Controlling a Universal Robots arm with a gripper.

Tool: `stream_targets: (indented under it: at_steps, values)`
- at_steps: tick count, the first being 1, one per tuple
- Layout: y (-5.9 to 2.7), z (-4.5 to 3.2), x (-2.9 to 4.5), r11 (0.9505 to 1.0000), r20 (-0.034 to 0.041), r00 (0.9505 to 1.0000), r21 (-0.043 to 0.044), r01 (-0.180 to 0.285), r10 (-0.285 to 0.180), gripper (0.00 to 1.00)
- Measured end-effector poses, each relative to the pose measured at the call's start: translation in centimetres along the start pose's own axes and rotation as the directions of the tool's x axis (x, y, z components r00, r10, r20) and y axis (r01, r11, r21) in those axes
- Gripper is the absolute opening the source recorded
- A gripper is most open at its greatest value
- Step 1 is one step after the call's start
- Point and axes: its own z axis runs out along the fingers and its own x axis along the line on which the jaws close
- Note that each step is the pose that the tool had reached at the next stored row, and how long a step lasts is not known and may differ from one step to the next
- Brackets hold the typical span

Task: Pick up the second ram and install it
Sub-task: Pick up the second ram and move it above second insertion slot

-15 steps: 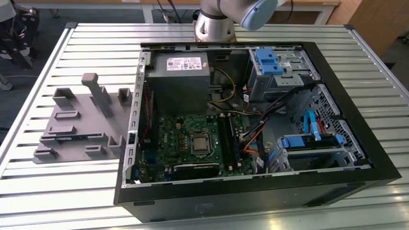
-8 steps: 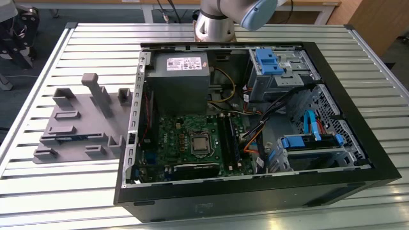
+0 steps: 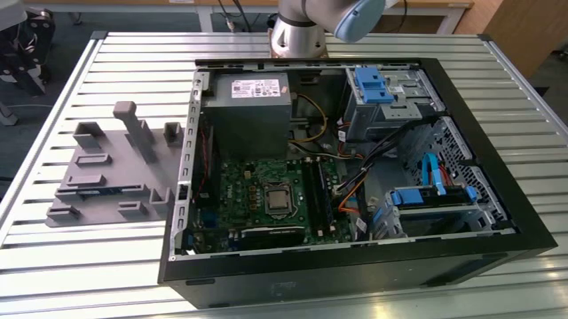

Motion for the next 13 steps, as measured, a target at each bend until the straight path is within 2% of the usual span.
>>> stream_targets:
  at_steps: [13]
  values:
    - [0.00,0.00,0.00,0.9987,-0.0023,0.9987,-0.0003,0.050,-0.050,0.11]
